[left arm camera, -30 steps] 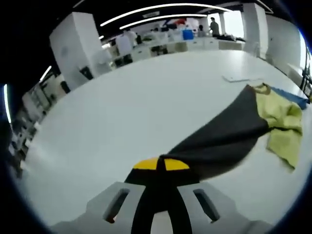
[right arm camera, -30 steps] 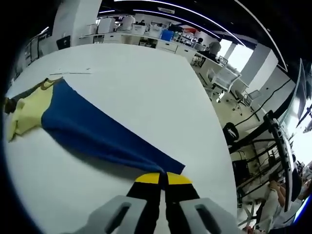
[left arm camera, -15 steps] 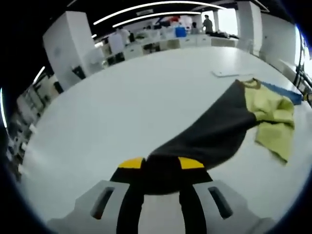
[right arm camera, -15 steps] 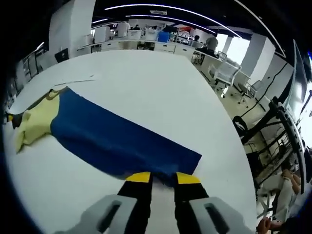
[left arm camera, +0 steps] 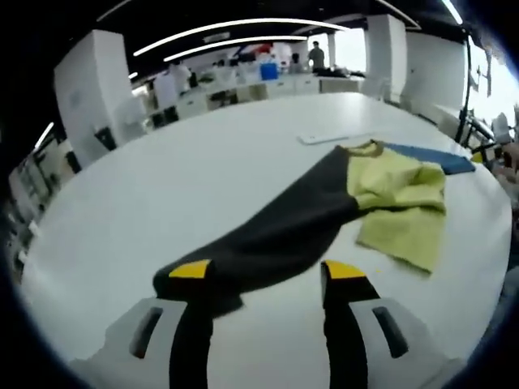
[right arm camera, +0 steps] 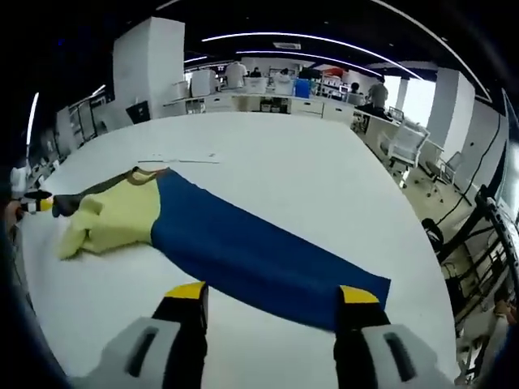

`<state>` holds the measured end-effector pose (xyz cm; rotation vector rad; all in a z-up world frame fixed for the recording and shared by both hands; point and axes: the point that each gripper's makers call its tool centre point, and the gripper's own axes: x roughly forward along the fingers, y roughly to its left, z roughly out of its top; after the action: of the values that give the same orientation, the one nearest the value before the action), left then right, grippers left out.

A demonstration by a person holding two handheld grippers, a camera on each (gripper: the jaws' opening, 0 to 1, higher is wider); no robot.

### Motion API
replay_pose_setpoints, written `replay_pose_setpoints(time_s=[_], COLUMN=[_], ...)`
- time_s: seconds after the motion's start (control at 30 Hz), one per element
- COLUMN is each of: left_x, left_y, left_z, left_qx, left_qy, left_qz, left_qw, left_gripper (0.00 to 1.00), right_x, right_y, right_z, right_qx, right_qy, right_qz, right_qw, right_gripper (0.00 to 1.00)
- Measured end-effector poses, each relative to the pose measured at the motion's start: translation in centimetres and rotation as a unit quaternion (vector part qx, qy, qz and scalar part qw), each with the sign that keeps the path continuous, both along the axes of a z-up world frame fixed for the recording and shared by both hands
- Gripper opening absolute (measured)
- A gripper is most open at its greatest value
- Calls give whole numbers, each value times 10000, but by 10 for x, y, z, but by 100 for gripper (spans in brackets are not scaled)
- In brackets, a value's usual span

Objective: Fold the garment on the visible template until the final outline fits inside the template.

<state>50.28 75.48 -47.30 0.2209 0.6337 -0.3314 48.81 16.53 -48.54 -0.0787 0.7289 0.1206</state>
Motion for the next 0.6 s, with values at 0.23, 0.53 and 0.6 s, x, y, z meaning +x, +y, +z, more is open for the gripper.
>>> replay_pose_setpoints(time_s=[0.23,0.53,0.6], left_x=[-17,-29,-33], left_y=[-48,-99,-111], left_z=[4,8,11], left_qx=[-117,-379,-480], left_qy=[-183,-247,-295], left_qz=[-517,-1084,-1164], left_qw=[9984,9931,9916], left_gripper=[56,54,54], right_x=[1,-4,-5], right_y=[51,112,124], right_z=[1,1,-2], right_qx=[469,873,905], right_qy=[-81,-181,-167], right_qz=[356,704,844], right_qw=[9982,9935,9922], right_gripper=[69,67,66])
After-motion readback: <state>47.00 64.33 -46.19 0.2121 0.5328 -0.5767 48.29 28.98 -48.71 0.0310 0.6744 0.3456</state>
